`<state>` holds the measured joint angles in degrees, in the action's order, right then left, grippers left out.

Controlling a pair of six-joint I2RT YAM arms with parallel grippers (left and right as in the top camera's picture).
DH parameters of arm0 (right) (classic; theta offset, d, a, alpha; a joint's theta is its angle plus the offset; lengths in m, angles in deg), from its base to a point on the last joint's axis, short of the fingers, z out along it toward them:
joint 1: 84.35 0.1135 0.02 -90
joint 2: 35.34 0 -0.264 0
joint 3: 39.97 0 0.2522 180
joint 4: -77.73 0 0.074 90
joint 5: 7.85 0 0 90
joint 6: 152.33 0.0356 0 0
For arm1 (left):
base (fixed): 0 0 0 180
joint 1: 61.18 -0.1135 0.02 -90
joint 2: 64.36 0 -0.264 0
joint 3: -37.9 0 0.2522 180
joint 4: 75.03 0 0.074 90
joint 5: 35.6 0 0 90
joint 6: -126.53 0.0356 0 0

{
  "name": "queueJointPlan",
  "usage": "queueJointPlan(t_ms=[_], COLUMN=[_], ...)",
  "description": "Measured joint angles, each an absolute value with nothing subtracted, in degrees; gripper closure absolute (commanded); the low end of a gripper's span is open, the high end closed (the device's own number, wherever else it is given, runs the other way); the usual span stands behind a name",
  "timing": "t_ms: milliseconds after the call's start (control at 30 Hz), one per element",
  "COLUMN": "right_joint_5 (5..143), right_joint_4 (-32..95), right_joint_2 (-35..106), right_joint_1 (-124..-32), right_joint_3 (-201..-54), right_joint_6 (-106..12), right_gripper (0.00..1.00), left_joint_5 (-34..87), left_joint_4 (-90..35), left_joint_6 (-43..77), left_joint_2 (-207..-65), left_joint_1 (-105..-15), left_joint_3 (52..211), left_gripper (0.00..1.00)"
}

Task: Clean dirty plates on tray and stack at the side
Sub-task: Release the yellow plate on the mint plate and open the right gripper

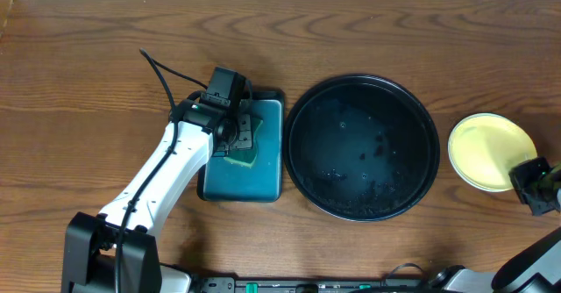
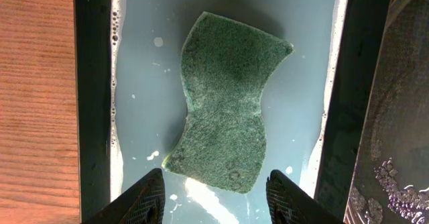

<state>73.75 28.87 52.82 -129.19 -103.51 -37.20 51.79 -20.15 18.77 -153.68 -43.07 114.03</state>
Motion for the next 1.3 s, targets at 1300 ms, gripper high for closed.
queueJointPlan(t_ms=[1300], right_joint_5=[66.67], right_joint_4=[31.69], right_joint_2=[52.82], right_joint_1=[-128.43], right_joint_3=[-102.94], right_joint_6=[-38.01], right_gripper=[0.46], left_joint_5=[51.77], left_joint_4=[-20.13], left_joint_6=[18.77], left_joint_2=[-153.68], left_joint_1=[-43.07], left_joint_3=[114.03], left_gripper=[0.5])
